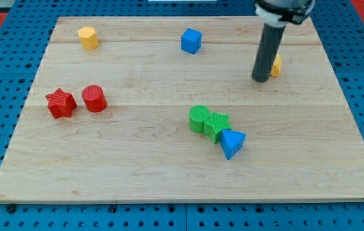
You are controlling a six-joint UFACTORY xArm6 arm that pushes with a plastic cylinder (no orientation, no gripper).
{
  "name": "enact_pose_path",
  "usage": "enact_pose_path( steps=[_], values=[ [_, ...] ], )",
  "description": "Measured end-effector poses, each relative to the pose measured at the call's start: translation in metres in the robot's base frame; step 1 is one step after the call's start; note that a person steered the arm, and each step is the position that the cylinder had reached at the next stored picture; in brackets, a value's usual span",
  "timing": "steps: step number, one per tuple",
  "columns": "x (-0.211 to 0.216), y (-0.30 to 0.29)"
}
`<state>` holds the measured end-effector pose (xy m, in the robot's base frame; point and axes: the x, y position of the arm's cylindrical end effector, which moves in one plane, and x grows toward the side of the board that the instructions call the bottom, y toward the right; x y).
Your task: Move the yellow heart parallel to the right of the blue cube
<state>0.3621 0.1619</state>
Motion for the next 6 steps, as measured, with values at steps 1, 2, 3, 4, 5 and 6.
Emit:
enact_pose_path(
  steps=[1, 2, 3, 4, 5, 6],
  values=[
    [-0.030, 0.010],
    [-0.043, 0.011],
    [-0.027, 0.008],
    [-0.020, 0.028],
    [-0.056, 0.032],
    [-0.051, 0.034]
  ],
)
